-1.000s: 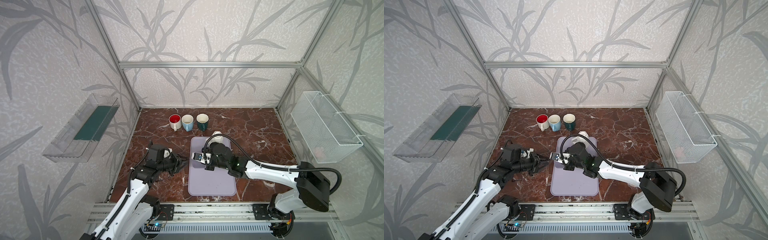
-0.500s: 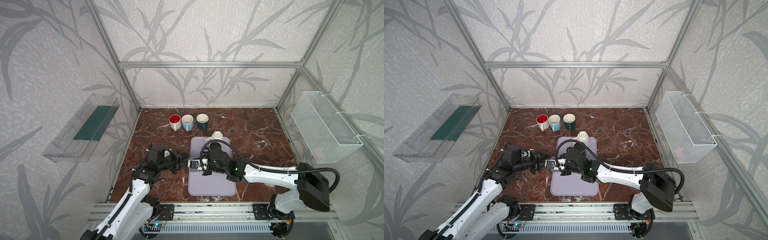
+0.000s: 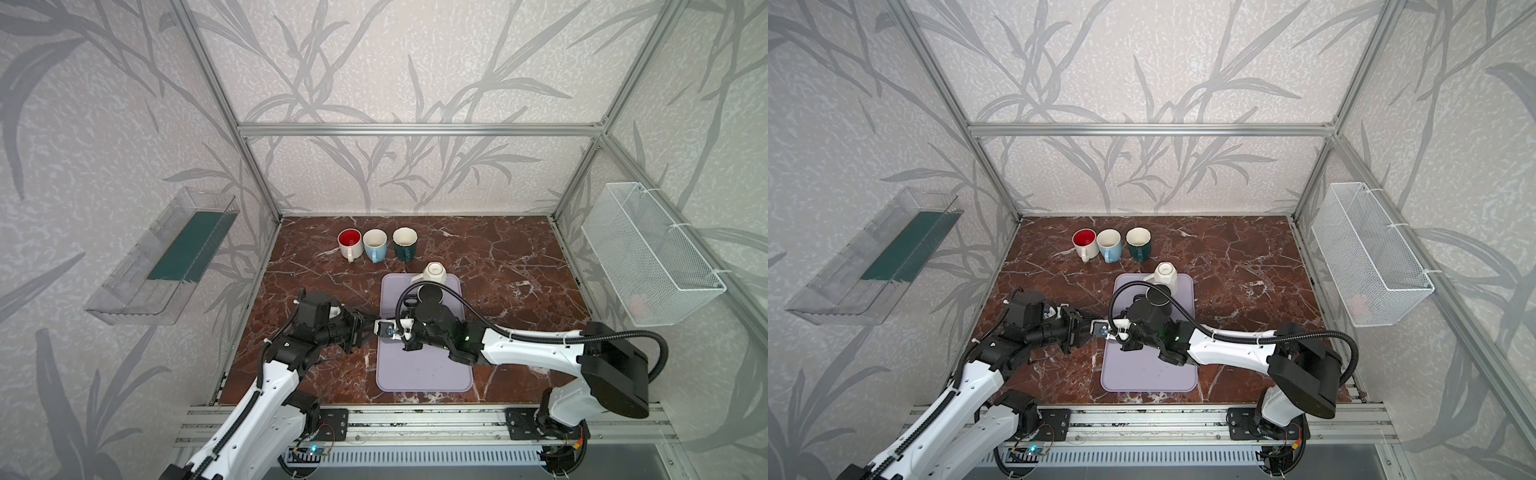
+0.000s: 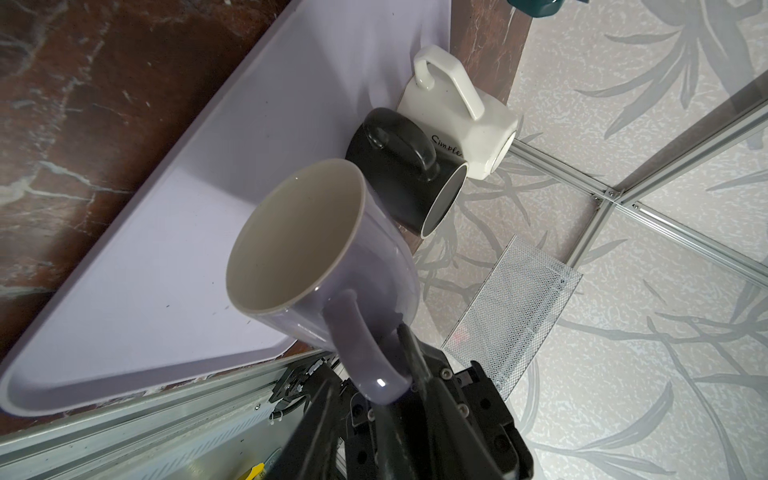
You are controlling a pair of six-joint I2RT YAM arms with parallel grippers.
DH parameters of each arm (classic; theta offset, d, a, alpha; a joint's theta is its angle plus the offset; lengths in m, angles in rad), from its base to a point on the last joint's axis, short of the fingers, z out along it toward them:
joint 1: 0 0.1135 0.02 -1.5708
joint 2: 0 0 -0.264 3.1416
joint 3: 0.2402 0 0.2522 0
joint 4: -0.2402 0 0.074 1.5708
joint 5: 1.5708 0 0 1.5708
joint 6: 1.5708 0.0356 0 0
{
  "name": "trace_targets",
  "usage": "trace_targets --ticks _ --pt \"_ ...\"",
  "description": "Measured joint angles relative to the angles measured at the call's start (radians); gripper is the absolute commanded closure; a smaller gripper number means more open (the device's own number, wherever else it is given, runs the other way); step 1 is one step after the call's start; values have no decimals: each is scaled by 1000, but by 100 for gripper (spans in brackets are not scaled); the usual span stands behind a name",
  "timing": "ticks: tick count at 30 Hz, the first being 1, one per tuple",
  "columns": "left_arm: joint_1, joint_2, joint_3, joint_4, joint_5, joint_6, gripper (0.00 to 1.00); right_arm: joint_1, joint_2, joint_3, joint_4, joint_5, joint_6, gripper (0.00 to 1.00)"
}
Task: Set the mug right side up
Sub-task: 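Bring the left gripper to the lavender mug's handle while the right gripper holds it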
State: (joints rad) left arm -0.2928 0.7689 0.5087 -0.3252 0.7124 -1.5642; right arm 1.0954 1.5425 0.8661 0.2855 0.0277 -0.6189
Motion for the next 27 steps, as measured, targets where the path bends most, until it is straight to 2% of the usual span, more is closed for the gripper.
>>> trace_targets --ticks 16,27 --pt "-2 -52 -69 72 -13 -122 62 30 6 -15 95 30 -30 100" --pt "-7 -48 -80 110 -12 -168 69 38 15 -40 152 35 -63 100"
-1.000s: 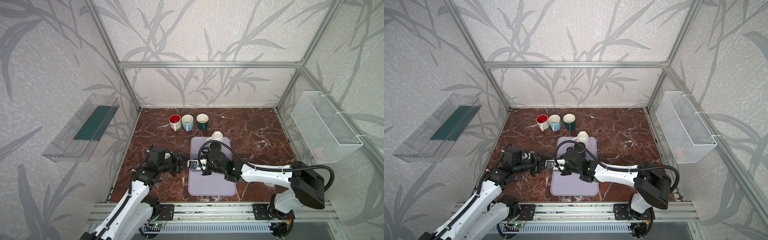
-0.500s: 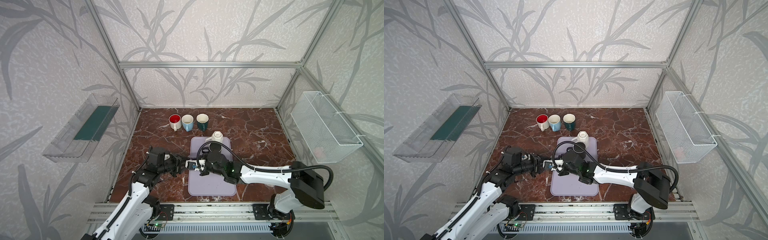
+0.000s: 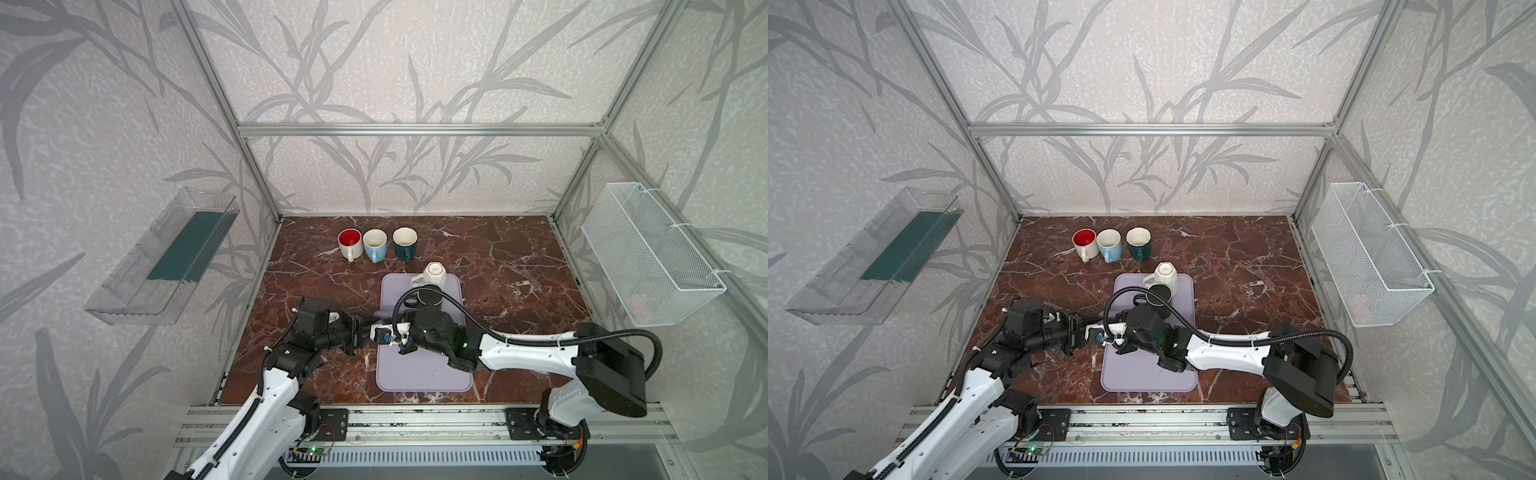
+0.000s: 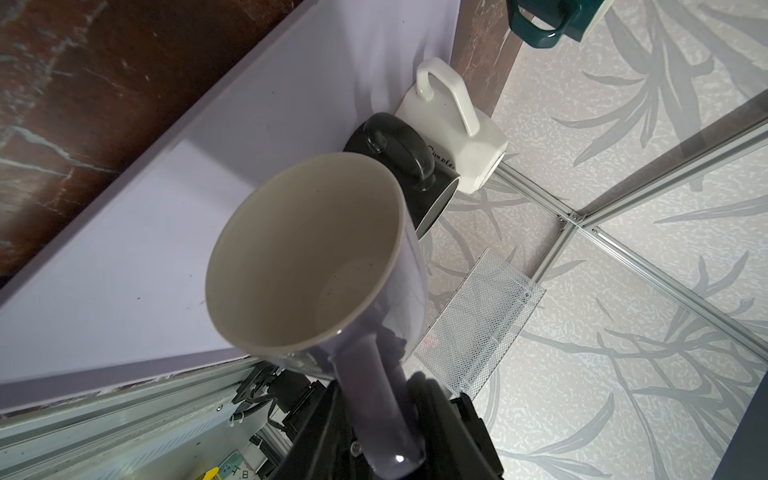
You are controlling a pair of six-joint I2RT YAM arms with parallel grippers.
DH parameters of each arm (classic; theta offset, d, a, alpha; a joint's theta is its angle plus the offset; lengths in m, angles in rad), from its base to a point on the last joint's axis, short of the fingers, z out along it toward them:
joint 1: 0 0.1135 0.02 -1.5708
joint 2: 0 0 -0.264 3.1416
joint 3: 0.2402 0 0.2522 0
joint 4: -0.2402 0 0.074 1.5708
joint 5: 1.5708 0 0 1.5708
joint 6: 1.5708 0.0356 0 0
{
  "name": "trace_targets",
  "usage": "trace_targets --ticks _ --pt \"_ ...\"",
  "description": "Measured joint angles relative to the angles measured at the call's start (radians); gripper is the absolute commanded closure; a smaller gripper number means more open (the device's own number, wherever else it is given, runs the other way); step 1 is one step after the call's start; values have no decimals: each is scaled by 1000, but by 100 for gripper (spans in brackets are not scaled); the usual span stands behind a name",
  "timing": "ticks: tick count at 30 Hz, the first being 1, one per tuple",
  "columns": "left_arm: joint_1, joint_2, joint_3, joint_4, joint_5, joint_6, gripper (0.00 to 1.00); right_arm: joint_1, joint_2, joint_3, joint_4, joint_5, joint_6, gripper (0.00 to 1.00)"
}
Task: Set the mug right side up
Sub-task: 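Bring the left gripper to the lavender mug's handle while the right gripper holds it, then close the left gripper on the handle while the right gripper opens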
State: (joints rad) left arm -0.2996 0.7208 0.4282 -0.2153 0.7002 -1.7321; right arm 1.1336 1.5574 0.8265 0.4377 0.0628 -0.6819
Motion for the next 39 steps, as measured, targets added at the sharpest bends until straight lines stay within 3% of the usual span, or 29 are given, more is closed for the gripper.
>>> trace_targets --ticks 4,24,39 --pt "0 3 -6 9 2 -12 73 3 0 -18 24 0 -11 100" --pt "-1 14 -32 44 15 -40 73 26 1 -57 84 40 -78 100" --pt "-3 -29 -68 52 0 -96 98 54 20 -98 164 63 -108 100"
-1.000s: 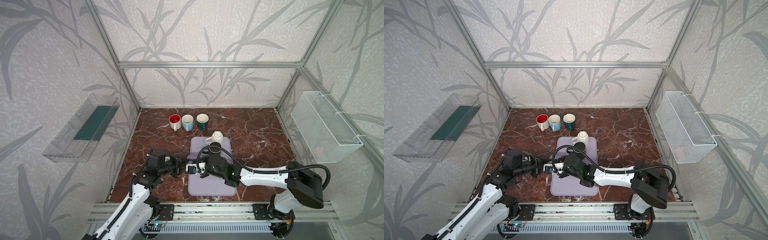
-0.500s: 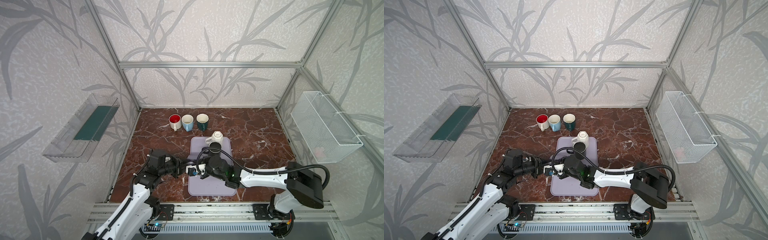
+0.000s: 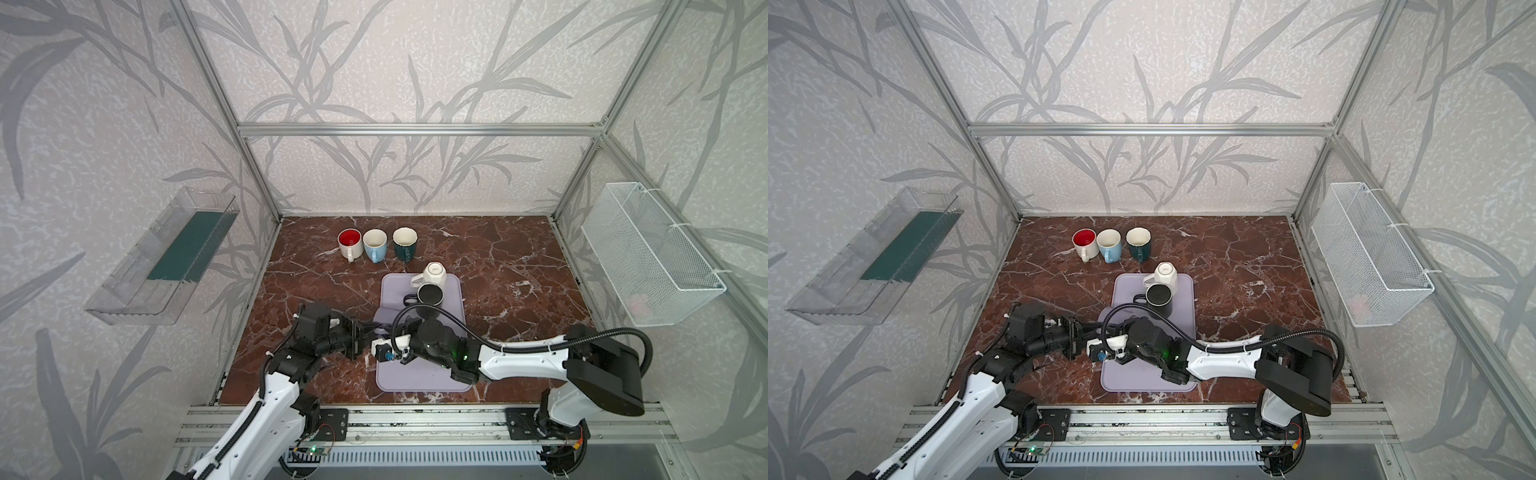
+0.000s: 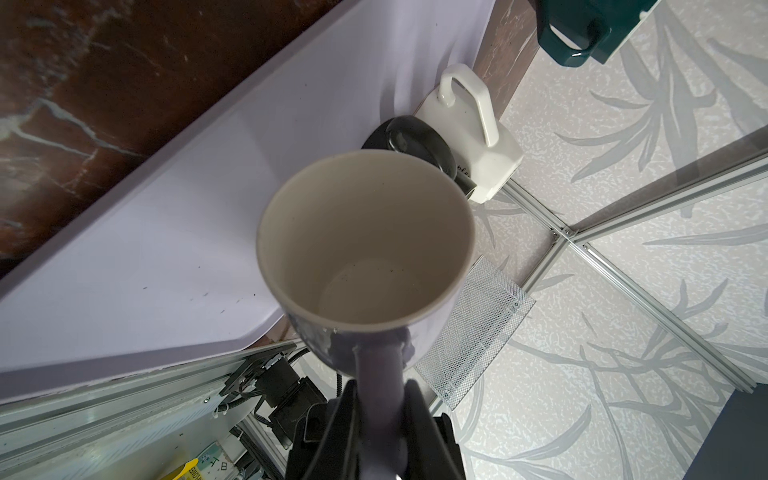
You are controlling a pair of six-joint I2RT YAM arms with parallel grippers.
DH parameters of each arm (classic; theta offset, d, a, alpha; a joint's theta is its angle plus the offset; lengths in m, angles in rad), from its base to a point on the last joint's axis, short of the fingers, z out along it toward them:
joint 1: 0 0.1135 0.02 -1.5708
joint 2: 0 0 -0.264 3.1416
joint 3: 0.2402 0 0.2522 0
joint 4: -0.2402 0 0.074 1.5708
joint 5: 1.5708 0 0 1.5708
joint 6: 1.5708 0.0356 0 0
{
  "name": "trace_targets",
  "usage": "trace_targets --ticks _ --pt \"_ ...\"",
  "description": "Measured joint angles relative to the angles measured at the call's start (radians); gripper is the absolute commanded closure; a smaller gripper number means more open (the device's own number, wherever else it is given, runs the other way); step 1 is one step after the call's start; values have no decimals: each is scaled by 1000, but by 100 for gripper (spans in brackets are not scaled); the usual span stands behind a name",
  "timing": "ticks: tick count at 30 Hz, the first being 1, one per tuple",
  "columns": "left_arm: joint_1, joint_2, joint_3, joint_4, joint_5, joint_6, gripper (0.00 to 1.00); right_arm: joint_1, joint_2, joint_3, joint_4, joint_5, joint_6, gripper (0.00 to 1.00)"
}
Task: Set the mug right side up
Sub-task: 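Close the left gripper on the handle while the right gripper opens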
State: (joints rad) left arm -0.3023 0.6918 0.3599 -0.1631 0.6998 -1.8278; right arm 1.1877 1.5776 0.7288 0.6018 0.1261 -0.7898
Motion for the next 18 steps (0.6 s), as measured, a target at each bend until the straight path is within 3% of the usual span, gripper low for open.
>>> trace_targets --ticks 10,18 --pt "-2 44 34 -33 0 63 100 3 -1 3 -19 11 58 99" --pt "-5 100 103 -101 4 157 100 6 -30 11 -73 23 122 81"
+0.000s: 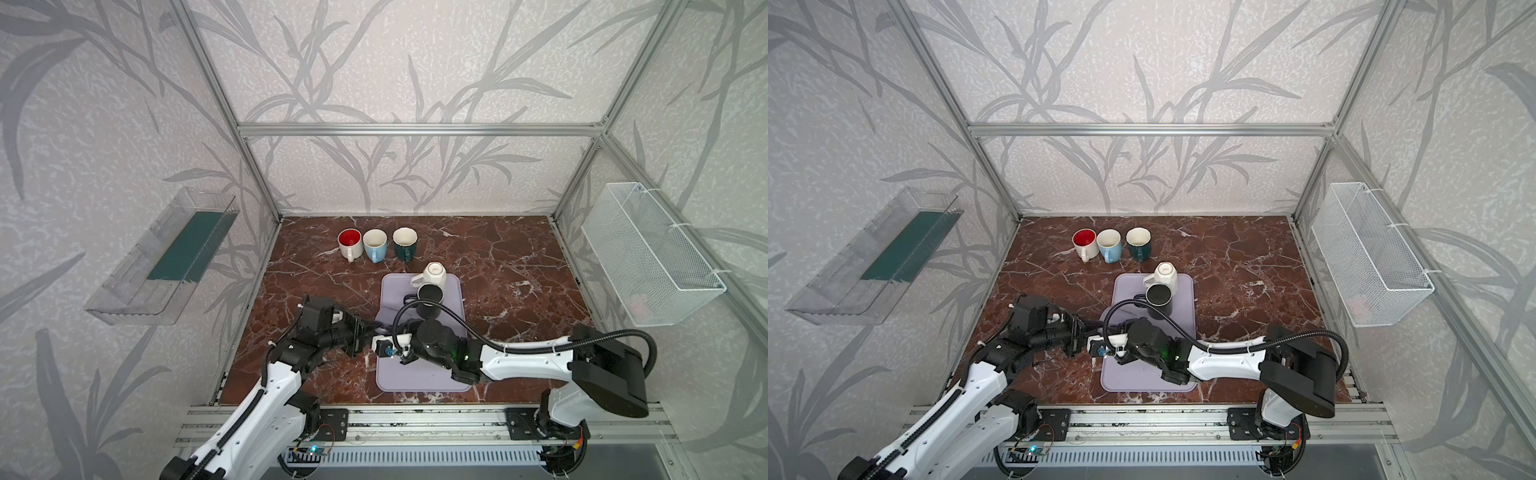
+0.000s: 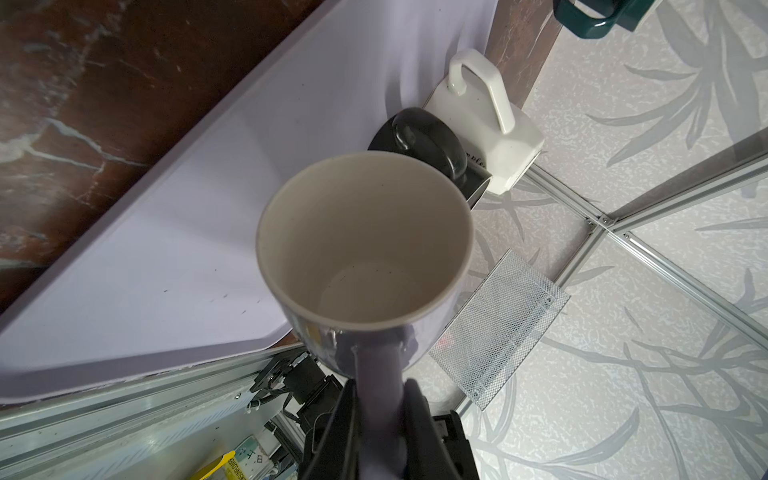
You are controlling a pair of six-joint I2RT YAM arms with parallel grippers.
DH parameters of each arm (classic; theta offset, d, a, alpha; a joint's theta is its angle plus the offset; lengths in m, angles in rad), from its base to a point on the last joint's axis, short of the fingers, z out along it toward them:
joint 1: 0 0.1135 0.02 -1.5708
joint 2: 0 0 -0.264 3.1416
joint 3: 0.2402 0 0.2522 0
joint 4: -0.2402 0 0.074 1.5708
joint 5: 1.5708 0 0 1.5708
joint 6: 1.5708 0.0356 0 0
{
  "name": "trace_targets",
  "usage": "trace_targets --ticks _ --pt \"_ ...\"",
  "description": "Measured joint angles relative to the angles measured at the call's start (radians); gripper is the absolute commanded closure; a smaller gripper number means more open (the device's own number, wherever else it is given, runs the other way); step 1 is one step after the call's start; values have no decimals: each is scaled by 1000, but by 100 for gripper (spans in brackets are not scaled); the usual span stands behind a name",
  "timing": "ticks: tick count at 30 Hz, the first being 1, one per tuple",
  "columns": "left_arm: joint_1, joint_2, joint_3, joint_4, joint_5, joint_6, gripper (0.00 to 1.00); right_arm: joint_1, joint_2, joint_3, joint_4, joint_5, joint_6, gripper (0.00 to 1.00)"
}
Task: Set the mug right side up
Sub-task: 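Close the left gripper on the handle while the right gripper opens, then carry the lavender mug with the left gripper while the right gripper withdraws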
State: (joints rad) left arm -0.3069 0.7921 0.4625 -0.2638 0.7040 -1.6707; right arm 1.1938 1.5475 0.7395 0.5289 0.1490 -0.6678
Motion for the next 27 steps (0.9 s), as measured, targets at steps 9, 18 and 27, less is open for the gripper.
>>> trace_targets --ticks 9,18,27 --pt "0 95 88 -66 -34 149 100 3 -100 -27 -29 17 50 78" --pt "2 183 158 -156 -91 284 100 4 -207 -60 -35 60 97 78" --pt "1 232 308 -255 -139 481 100 -43 -248 -66 -68 149 150 79"
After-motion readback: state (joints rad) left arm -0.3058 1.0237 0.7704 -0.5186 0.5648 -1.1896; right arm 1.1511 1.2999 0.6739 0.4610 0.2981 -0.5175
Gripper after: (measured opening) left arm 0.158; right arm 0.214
